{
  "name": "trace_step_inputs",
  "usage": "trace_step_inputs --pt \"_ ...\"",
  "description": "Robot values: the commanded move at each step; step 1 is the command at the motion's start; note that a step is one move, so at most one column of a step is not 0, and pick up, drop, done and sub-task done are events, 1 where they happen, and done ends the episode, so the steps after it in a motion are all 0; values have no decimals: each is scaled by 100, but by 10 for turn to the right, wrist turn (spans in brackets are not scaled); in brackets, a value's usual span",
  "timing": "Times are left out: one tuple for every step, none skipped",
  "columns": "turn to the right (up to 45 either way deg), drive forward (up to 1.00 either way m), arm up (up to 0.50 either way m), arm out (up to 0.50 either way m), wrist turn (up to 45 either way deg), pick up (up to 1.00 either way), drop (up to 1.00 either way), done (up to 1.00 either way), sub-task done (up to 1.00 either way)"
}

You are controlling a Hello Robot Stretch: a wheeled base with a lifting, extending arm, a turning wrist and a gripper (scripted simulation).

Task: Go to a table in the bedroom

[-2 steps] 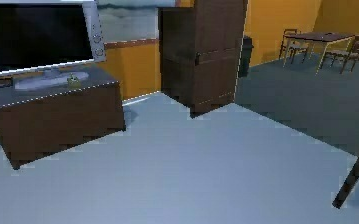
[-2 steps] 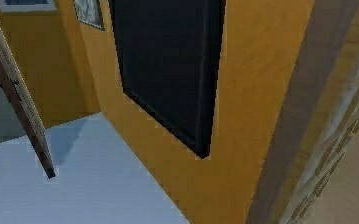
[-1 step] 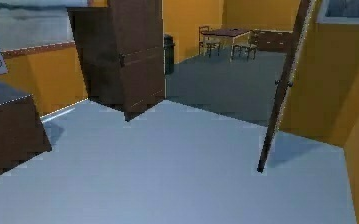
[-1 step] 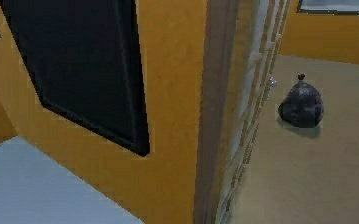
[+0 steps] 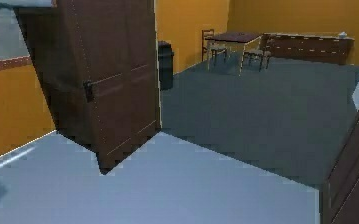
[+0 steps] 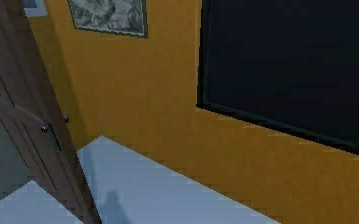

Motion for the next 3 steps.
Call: trace_step_inputs --pt "60 0 0 0 0 0 0 0 0" --pt "0 55 0 0 0 0 0 0 0" --pt "240 0 0 0 0 0 0 0 0"
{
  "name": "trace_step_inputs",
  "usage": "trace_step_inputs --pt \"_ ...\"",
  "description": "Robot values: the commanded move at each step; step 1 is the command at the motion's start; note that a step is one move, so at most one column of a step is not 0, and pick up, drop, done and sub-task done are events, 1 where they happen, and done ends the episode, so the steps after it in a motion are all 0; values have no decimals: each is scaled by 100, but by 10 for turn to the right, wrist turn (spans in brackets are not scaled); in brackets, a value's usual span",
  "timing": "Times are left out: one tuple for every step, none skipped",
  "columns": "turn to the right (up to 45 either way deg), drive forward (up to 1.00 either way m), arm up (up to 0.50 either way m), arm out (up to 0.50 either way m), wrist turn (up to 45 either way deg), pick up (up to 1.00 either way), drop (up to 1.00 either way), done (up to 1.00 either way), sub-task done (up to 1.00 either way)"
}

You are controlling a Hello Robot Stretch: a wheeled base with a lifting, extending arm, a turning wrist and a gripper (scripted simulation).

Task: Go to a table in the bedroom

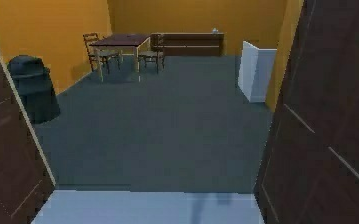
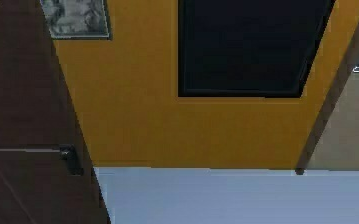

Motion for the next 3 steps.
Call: trace_step_inputs --pt "0 100 0 0 0 0 0 0 0" --pt "0 50 0 0 0 0 0 0 0" --pt "120 0 0 0 0 0 0 0 0"
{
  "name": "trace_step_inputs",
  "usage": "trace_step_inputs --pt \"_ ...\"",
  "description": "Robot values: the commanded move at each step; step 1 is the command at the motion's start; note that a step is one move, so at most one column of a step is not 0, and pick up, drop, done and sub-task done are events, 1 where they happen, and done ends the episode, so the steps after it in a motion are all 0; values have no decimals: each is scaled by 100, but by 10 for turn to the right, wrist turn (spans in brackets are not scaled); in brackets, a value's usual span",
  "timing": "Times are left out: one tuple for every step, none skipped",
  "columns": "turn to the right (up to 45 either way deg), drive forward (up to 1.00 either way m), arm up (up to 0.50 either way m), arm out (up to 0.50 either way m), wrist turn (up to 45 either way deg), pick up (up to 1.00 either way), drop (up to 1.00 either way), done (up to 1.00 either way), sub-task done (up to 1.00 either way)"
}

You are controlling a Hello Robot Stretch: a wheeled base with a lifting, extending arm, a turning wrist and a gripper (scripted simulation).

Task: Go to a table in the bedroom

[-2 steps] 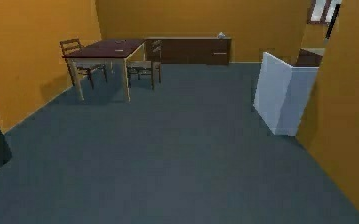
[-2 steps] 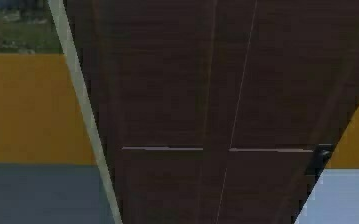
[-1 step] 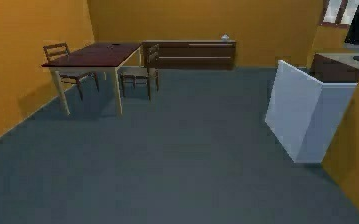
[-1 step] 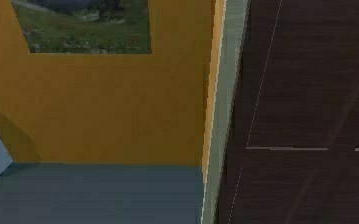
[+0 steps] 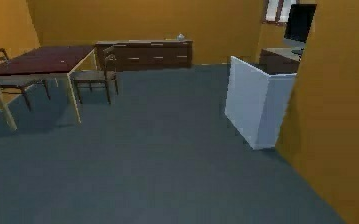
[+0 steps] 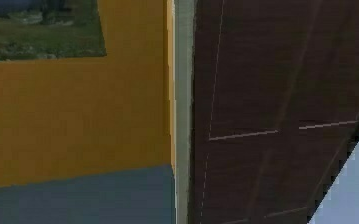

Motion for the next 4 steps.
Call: trace_step_inputs --pt "0 100 0 0 0 0 0 0 0" --pt "0 100 0 0 0 0 0 0 0" --pt "0 70 0 0 0 0 0 0 0" --pt "450 0 0 0 0 0 0 0 0"
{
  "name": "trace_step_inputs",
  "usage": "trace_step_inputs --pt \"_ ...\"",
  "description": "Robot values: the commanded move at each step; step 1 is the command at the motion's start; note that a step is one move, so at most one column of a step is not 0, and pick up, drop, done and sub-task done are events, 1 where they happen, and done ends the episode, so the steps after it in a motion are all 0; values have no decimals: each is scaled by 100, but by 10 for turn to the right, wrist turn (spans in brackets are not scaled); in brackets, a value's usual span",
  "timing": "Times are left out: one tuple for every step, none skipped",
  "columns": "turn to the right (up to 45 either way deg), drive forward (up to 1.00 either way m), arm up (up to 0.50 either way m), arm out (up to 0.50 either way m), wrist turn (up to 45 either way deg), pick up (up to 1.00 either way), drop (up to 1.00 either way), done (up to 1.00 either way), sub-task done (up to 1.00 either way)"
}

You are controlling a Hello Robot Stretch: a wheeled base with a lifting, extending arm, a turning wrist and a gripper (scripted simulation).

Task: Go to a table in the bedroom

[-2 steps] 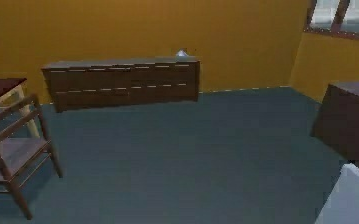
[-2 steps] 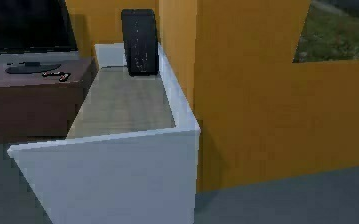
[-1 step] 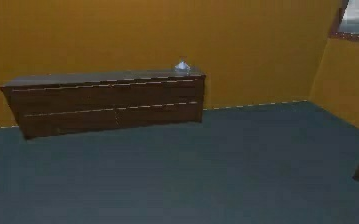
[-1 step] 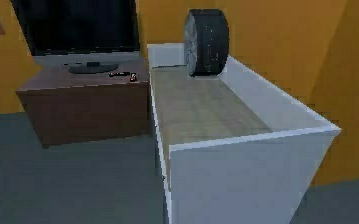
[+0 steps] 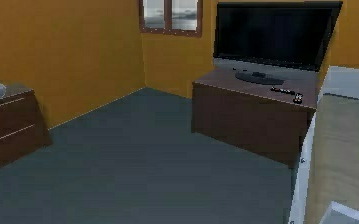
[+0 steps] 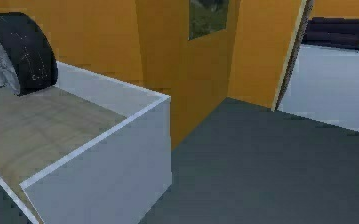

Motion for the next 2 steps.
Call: trace_step_inputs --pt "90 0 0 0 0 0 0 0 0" --pt "0 100 0 0 0 0 0 0 0"
